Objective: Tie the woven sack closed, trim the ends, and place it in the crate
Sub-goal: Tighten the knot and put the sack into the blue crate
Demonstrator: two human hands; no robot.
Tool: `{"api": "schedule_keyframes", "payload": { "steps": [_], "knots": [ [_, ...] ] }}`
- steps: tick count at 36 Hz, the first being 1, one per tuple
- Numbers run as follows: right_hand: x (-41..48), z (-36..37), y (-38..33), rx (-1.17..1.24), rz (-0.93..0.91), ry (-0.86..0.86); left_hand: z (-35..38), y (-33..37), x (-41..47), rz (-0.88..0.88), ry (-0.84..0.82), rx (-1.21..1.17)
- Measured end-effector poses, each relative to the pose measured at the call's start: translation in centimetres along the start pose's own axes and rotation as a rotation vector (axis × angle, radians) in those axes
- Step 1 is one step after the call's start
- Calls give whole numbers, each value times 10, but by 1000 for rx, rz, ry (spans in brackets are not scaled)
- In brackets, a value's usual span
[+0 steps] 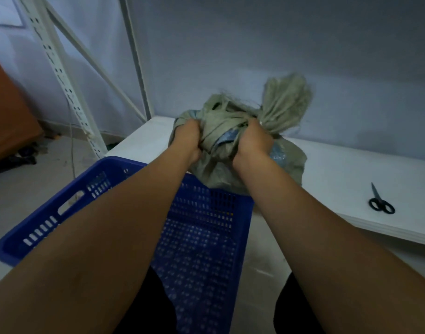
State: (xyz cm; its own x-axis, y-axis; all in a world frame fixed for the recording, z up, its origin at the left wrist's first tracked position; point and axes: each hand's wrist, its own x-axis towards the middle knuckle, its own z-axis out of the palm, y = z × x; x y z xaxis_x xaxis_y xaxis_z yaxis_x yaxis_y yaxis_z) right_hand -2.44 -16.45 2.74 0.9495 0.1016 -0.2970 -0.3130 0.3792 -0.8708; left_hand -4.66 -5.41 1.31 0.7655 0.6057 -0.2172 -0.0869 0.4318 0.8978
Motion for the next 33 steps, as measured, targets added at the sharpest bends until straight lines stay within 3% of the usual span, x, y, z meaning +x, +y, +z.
{"api": "schedule_keyframes", "payload": {
  "steps": [4, 7, 11, 20, 33],
  "knots": [
    [9, -10, -1, -86, 20, 64, 4, 10, -8, 125, 34, 115],
    [15, -7, -2, -143, -12, 64, 12, 19, -13, 260, -29, 255],
    [12, -9, -8, -31, 18, 113, 21, 30, -20, 360, -94, 366],
    [-10, -9, -25, 238, -11, -170, 27, 42, -37, 509, -83, 151],
    [-30, -4, -45, 441, -57, -415, 31, 72, -67, 733, -62, 224]
  ]
}}
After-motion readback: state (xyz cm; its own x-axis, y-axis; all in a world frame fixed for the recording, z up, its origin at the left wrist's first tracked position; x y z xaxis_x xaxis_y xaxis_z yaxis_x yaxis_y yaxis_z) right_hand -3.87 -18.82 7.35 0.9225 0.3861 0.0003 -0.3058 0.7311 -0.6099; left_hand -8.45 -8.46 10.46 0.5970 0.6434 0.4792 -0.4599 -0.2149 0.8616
